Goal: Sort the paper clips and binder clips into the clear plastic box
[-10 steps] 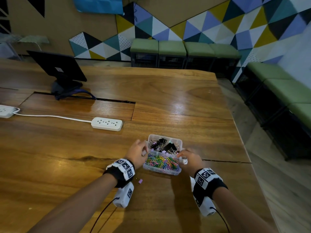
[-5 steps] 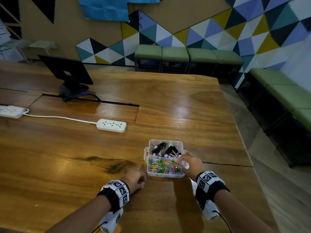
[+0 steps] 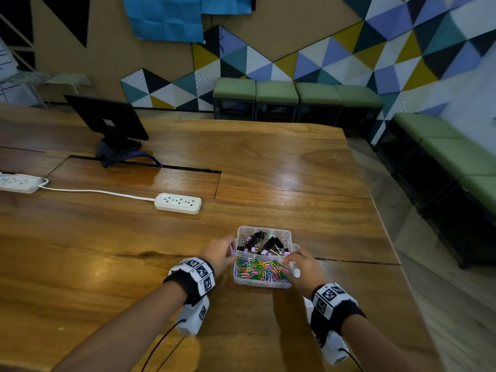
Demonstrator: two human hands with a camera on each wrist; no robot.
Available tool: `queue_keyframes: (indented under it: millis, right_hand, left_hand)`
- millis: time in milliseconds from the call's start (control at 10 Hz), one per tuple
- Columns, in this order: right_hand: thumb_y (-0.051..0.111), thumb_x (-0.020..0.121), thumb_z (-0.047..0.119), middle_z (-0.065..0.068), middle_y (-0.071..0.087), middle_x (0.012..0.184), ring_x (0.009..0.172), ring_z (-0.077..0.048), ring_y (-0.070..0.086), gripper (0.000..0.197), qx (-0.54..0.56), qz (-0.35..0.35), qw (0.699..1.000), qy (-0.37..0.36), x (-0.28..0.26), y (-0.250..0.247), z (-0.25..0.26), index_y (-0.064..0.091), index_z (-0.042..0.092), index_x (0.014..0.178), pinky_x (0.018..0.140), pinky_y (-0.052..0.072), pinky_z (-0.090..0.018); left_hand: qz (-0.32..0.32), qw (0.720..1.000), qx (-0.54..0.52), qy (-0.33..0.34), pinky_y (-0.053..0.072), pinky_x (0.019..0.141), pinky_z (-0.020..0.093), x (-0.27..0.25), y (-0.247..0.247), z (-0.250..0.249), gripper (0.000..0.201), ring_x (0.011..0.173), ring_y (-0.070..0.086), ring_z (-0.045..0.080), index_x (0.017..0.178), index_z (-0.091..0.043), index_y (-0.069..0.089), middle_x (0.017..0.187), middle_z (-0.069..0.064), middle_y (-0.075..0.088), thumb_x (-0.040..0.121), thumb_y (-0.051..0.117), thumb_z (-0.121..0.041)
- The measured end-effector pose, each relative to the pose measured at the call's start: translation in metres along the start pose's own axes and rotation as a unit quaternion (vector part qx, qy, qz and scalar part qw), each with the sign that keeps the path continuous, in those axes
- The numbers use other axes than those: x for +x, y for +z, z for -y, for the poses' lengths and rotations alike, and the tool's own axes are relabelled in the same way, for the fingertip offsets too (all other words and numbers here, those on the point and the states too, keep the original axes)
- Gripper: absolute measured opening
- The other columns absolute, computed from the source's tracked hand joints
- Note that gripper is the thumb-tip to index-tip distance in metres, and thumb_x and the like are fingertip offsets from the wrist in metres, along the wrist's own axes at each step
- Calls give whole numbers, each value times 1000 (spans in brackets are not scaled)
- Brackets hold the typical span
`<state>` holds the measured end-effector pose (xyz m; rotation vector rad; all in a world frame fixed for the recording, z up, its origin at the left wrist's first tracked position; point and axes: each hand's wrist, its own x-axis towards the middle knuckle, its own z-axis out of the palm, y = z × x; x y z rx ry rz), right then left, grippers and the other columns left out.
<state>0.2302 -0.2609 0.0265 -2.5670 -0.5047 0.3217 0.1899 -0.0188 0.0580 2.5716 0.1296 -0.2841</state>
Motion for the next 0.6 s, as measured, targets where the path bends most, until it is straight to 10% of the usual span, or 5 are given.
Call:
queue_keyframes:
  millis: [300, 400, 600]
  right_hand:
    - [63, 77, 16, -1, 50, 122, 118, -18, 45, 33, 23, 5, 1000, 4, -14, -1, 5, 60, 22, 109, 97, 37, -22]
    - [63, 79, 19, 2, 50, 117, 104, -11, 46, 31, 28, 1, 1000, 9, -21, -4, -1, 59, 24, 109, 84, 35, -15]
    - [66, 76, 19, 18, 48, 101, 94, 0, 51, 32, 89, -30, 996, -12, -38, -12, -10, 50, 44, 90, 84, 43, -14]
  left_hand:
    - [-57, 996, -64, -10, 51, 85, 23, 42, 3, -31, 38, 92, 56, 13, 123, -13, 55, 115, 5, 62, 88, 57, 1]
    - [-66, 997, -48, -14, 50, 90, 22, 38, 10, -23, 48, 105, 57, 16, 129, -17, 50, 127, 5, 54, 88, 50, 8]
    - [-22, 998, -46, -43, 52, 82, 20, -4, 5, 16, 24, 87, 57, 6, 107, -26, 57, 102, -6, 59, 91, 51, -9]
